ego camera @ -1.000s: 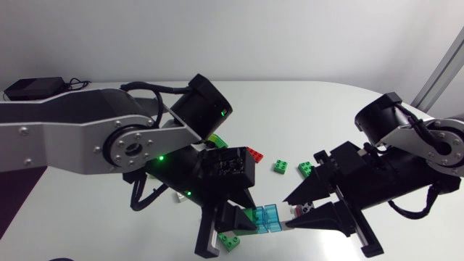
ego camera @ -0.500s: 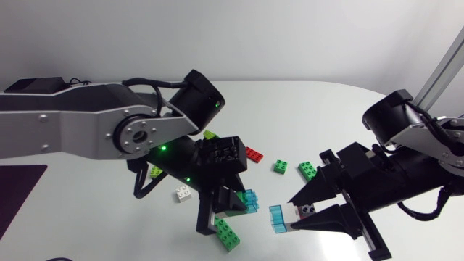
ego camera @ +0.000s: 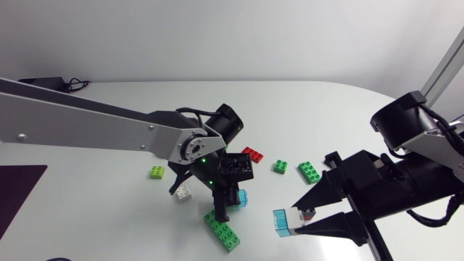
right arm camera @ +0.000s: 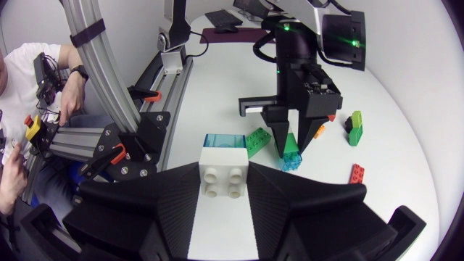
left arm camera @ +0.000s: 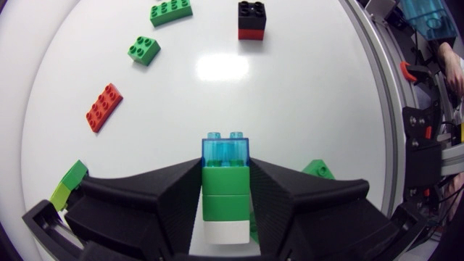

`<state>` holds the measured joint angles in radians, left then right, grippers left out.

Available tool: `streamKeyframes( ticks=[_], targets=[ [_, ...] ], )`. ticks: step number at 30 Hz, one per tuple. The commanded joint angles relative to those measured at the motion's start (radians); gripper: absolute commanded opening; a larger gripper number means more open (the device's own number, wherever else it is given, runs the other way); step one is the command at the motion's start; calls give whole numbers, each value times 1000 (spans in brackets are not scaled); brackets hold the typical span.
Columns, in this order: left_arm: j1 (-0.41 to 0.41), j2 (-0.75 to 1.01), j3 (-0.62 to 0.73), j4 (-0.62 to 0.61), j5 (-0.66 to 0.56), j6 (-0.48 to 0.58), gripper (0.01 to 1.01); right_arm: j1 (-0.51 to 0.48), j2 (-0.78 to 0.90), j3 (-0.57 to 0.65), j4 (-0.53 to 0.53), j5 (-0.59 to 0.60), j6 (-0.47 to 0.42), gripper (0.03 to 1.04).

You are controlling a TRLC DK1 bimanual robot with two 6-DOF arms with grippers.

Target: Separate the duplo bricks

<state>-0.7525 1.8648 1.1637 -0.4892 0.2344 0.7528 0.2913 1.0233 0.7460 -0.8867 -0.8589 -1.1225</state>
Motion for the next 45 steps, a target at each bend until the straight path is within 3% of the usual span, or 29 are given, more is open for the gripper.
streamKeyframes(
  ticks=[1, 9, 11, 15, 20, 33, 45],
  targets=[
    [10, 66, 44, 11, -7, 33, 277, 14, -17, -33, -1, 8, 4, 285],
    [2, 82, 53, 20, -7, 33, 311, 22, -26, -42, 5, 24, 12, 287],
    [2, 62, 48, 20, -7, 31, 398, 22, -26, -42, 15, 27, 18, 285],
    [10, -59, 27, 17, 17, 20, 677, 20, -19, -48, 45, 31, 27, 287],
    [-1, -214, -9, -22, 131, -9, 830, -12, 18, -57, 95, 32, 29, 287],
    [-68, -303, -13, -101, 198, -46, 831, -84, 34, -43, 184, 26, 73, 285],
    [-113, -296, 19, -112, 237, -92, 831, -20, 23, -63, 272, 32, 167, 285]
  ],
)
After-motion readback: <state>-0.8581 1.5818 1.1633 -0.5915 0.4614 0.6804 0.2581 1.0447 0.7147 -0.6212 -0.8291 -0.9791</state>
